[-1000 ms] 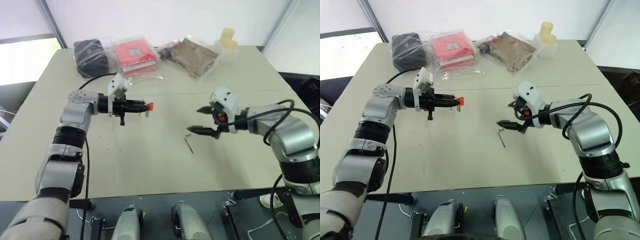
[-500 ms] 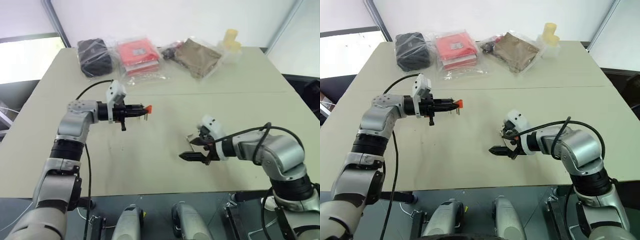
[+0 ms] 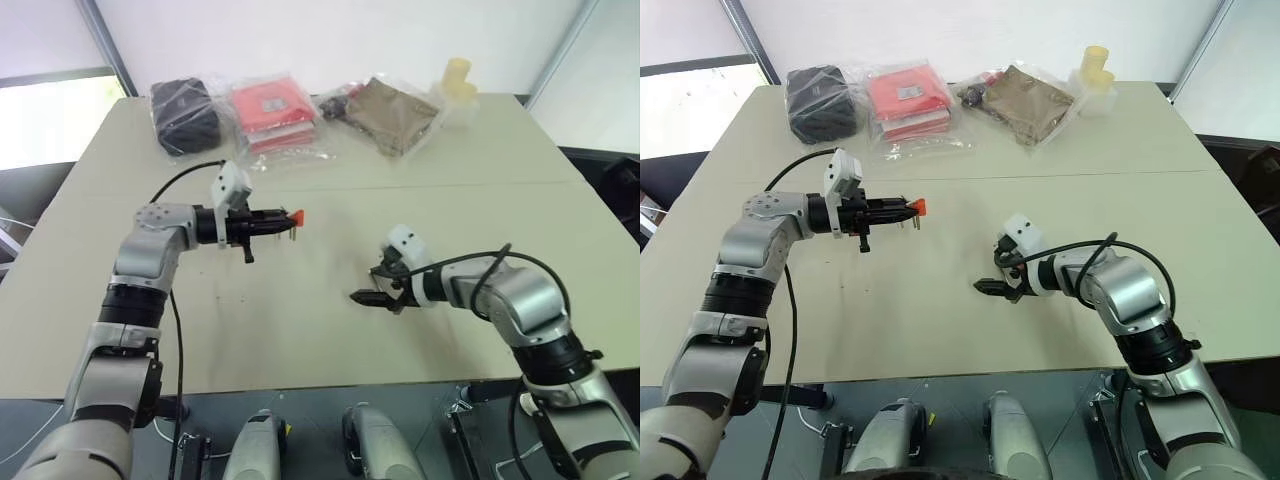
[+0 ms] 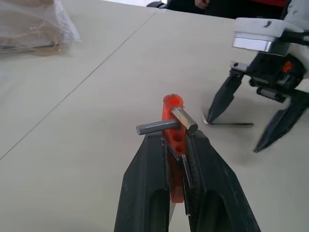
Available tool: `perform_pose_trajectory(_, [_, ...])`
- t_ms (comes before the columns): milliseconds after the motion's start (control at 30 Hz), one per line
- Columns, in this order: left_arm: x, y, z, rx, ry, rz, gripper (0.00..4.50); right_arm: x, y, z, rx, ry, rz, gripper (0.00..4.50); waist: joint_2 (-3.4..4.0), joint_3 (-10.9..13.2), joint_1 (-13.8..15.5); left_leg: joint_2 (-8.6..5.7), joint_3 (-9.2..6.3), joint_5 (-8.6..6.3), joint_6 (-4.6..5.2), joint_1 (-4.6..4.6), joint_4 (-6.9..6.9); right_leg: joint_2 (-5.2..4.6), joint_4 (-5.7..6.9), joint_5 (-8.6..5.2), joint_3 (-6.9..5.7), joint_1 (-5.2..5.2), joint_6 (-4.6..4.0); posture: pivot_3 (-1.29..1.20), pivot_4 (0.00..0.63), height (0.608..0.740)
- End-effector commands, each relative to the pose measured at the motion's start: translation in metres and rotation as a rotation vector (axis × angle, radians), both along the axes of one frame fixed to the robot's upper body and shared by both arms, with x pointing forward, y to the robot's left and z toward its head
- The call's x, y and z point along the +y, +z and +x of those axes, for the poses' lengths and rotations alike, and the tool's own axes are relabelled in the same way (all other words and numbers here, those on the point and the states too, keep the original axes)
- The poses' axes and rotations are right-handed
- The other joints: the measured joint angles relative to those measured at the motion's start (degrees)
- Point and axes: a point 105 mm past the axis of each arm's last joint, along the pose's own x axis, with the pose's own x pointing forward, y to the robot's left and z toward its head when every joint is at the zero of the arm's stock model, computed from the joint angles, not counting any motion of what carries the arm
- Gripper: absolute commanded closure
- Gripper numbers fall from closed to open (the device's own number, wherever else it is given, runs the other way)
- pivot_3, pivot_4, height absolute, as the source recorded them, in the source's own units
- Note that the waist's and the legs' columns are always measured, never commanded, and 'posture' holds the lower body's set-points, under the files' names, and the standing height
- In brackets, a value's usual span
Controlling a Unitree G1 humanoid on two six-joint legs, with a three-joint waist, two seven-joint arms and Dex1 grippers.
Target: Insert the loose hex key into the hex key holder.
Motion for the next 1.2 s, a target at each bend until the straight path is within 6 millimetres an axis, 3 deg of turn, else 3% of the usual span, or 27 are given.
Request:
perform_pose_trajectory(33, [-0.001,0.011,-0.003,-0.039,-0.007,-0.019,4.50,0.001,-0.012,0.002,0.015,-0.012,-0.037,1.90,0.00,0.0,0.0,0.00,0.00,0.00,0.00,0.00,0.00,0.00,0.00,0.00,0.00,0.01,0.00,0.00,0.150,0.740])
perform_pose_trajectory(200, [-0.001,0.008,-0.002,-0.040,0.006,-0.026,4.50,0.000,-0.025,0.004,0.024,-0.033,-0.076,4.42,-0.02,0.0,0.0,0.00,0.00,0.00,0.01,0.02,0.00,0.00,0.00,0.00,0.00,0.01,0.00,0.00,0.150,0.740])
perform_pose_trajectory(333, [-0.001,0.008,-0.002,-0.040,0.011,-0.030,4.50,0.001,-0.027,0.005,0.024,-0.040,-0.082,4.42,-0.05,-0.1,0.0,0.01,0.00,-0.02,0.03,0.13,0.00,0.01,0.00,0.00,0.00,0.13,0.00,0.00,0.150,0.740])
perform_pose_trajectory(467, [-0.001,0.006,-0.003,-0.033,0.009,-0.027,4.50,0.002,-0.016,0.011,-0.027,-0.049,-0.064,4.42,-0.05,-0.1,-0.1,0.02,0.01,-0.08,0.13,0.43,-0.02,0.03,-0.07,-0.01,0.00,0.43,-0.01,0.00,0.150,0.740])
perform_pose_trajectory(533, [0.000,0.004,-0.005,-0.013,-0.011,-0.013,4.50,0.003,0.015,0.028,-0.137,-0.081,0.020,4.42,-0.04,-0.1,-0.2,0.03,0.02,-0.11,0.18,0.64,-0.07,0.04,-0.12,-0.01,0.01,0.61,-0.01,0.00,0.150,0.740])
perform_pose_trajectory(600, [0.002,0.003,-0.007,0.017,-0.041,-0.003,4.50,0.008,0.069,0.046,-0.314,-0.108,0.189,4.42,0.04,0.0,-0.2,0.03,0.03,-0.11,0.19,0.69,-0.09,0.05,-0.17,-0.01,0.01,0.67,-0.01,0.00,0.150,0.740])
perform_pose_trajectory(700, [0.000,0.007,-0.008,0.059,-0.091,-0.007,4.50,0.014,0.136,0.050,-0.526,-0.072,0.388,4.42,0.23,0.1,0.0,0.03,0.07,-0.11,0.19,0.55,-0.09,0.05,-0.16,-0.01,0.05,0.52,-0.01,0.00,0.150,0.740])
perform_pose_trajectory(867, [-0.013,0.026,-0.001,0.083,-0.149,-0.072,4.50,0.026,0.187,0.040,-0.624,-0.036,0.624,4.42,0.18,0.1,0.6,0.04,-0.17,-0.11,0.18,0.09,-0.07,0.00,-0.25,-0.01,-0.26,0.28,0.00,0.00,0.150,0.740])
perform_pose_trajectory(967, [-0.021,0.034,0.005,0.091,-0.170,-0.100,4.50,0.036,0.202,0.030,-0.593,-0.011,0.783,4.42,0.19,0.1,0.4,0.00,-0.15,-0.11,0.18,-0.03,0.00,-0.10,-0.23,0.01,-0.27,0.20,0.01,0.00,0.150,0.740])
perform_pose_trajectory(1200, [-0.038,0.060,0.013,0.085,-0.224,-0.196,4.50,0.047,0.201,0.021,-0.540,-0.005,0.884,4.42,0.20,0.1,0.2,0.00,-0.16,-0.10,0.18,-0.11,0.03,-0.07,-0.13,0.01,-0.27,0.04,0.00,0.00,0.150,0.740])
